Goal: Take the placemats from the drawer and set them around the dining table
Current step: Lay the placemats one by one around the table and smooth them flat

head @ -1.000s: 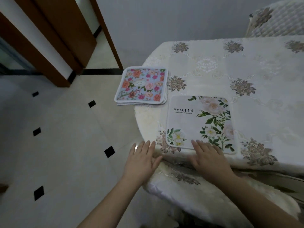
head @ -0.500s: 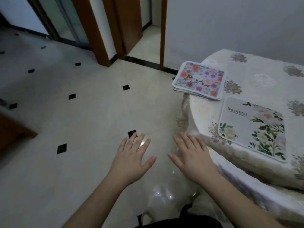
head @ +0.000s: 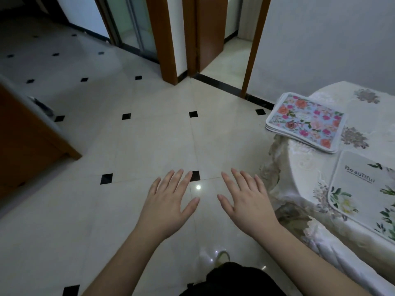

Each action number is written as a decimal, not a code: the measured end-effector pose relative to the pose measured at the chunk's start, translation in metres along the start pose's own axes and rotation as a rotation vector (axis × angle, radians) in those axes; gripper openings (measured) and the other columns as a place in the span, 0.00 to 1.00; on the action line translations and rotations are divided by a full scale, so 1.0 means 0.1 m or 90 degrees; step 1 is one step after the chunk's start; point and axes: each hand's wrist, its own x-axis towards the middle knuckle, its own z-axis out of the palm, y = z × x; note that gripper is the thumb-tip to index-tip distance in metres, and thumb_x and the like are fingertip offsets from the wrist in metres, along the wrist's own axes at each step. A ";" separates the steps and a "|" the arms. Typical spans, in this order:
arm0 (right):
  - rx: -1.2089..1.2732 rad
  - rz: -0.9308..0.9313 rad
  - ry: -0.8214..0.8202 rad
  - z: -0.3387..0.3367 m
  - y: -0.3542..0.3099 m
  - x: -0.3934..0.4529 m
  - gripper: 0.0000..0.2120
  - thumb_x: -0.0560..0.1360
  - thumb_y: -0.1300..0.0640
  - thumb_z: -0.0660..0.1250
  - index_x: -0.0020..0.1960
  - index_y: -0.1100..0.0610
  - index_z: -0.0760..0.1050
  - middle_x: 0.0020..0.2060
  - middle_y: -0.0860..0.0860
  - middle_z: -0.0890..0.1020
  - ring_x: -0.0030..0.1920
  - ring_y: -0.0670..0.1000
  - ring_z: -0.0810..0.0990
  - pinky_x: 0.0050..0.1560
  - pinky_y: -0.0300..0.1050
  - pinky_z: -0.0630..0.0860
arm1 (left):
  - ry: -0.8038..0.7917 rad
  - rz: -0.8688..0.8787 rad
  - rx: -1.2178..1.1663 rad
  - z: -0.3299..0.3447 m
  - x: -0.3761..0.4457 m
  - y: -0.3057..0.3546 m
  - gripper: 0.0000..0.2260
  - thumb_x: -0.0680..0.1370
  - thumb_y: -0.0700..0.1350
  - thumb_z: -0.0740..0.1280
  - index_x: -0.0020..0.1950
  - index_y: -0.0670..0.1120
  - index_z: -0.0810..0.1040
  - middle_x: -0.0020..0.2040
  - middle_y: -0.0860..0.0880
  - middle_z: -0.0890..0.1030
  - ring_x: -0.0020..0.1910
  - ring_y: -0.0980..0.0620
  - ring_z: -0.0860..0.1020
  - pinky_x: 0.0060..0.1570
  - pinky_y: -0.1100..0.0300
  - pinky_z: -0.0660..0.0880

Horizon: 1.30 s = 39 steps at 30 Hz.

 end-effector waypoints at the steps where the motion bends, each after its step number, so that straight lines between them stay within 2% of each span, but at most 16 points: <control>1: 0.005 0.001 -0.001 0.02 0.03 0.06 0.29 0.77 0.39 0.53 0.71 0.52 0.72 0.68 0.56 0.76 0.66 0.59 0.75 0.67 0.61 0.69 | -0.007 0.001 -0.005 0.02 0.07 0.00 0.35 0.75 0.70 0.33 0.80 0.57 0.42 0.81 0.55 0.49 0.79 0.54 0.45 0.77 0.52 0.42; 7: 0.027 0.012 -0.005 0.18 0.30 0.57 0.28 0.76 0.44 0.52 0.73 0.52 0.70 0.69 0.55 0.74 0.67 0.59 0.74 0.68 0.60 0.68 | -0.031 0.006 0.006 0.10 0.70 -0.01 0.40 0.71 0.71 0.26 0.80 0.58 0.45 0.81 0.55 0.47 0.79 0.55 0.44 0.76 0.53 0.41; 12: 0.064 0.022 -0.004 0.14 0.48 1.01 0.27 0.75 0.46 0.54 0.70 0.55 0.73 0.66 0.57 0.77 0.62 0.60 0.78 0.59 0.56 0.76 | -0.036 0.005 0.043 -0.04 1.24 -0.04 0.35 0.74 0.69 0.30 0.80 0.59 0.44 0.81 0.57 0.46 0.79 0.56 0.43 0.76 0.54 0.40; 18: 0.061 0.029 0.013 0.18 0.64 1.47 0.28 0.78 0.43 0.50 0.73 0.53 0.68 0.72 0.56 0.71 0.70 0.59 0.72 0.67 0.57 0.69 | -0.027 0.033 0.030 -0.16 1.78 0.01 0.35 0.75 0.69 0.29 0.80 0.59 0.45 0.81 0.56 0.44 0.79 0.56 0.40 0.75 0.55 0.36; 23: 0.046 0.041 0.025 0.12 0.73 1.91 0.28 0.77 0.44 0.52 0.72 0.55 0.71 0.69 0.59 0.74 0.67 0.61 0.74 0.64 0.59 0.72 | -0.019 0.066 0.017 -0.24 2.33 -0.12 0.35 0.75 0.68 0.29 0.80 0.58 0.46 0.81 0.55 0.45 0.79 0.55 0.40 0.75 0.54 0.37; 26: 0.046 0.056 0.040 0.12 0.71 2.22 0.28 0.77 0.45 0.53 0.72 0.56 0.71 0.69 0.59 0.74 0.67 0.61 0.74 0.64 0.60 0.72 | -0.015 0.078 0.039 -0.21 2.70 -0.31 0.36 0.76 0.67 0.30 0.80 0.56 0.49 0.81 0.53 0.49 0.79 0.53 0.44 0.76 0.53 0.39; 30: 0.040 0.091 0.049 0.16 0.58 2.79 0.28 0.77 0.45 0.53 0.71 0.57 0.71 0.69 0.58 0.74 0.67 0.61 0.74 0.64 0.60 0.71 | -0.008 0.065 0.034 -0.21 3.18 -0.62 0.31 0.81 0.65 0.40 0.78 0.52 0.61 0.79 0.49 0.60 0.78 0.48 0.56 0.74 0.48 0.47; 35: 0.019 0.091 0.033 0.26 0.21 3.63 0.27 0.77 0.45 0.53 0.71 0.56 0.72 0.70 0.58 0.73 0.68 0.60 0.74 0.65 0.59 0.70 | 0.007 0.114 0.009 -0.46 3.79 -1.00 0.33 0.79 0.66 0.36 0.78 0.53 0.61 0.79 0.49 0.60 0.78 0.49 0.57 0.75 0.46 0.52; 39: 0.020 0.101 0.041 0.14 -0.03 4.19 0.27 0.78 0.45 0.52 0.73 0.55 0.70 0.71 0.57 0.72 0.70 0.59 0.72 0.67 0.58 0.69 | -0.010 0.132 0.002 -0.62 4.34 -1.30 0.40 0.74 0.68 0.27 0.80 0.54 0.52 0.81 0.51 0.51 0.80 0.51 0.47 0.76 0.49 0.42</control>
